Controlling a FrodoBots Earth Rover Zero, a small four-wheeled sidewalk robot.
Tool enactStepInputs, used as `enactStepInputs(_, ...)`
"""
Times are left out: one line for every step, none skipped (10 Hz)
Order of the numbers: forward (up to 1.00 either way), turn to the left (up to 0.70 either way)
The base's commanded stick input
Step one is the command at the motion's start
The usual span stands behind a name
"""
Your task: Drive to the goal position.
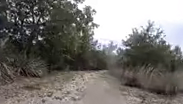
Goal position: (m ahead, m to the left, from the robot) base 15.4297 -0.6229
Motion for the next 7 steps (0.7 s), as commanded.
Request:
enactStepInputs(0.45, 0.0)
enactStepInputs(0.45, 0.0)
enactStepInputs(0.45, 0.0)
enactStepInputs(0.45, 0.0)
enactStepInputs(0.45, 0.0)
enactStepInputs(0.45, 0.0)
enactStepInputs(0.45, 0.0)
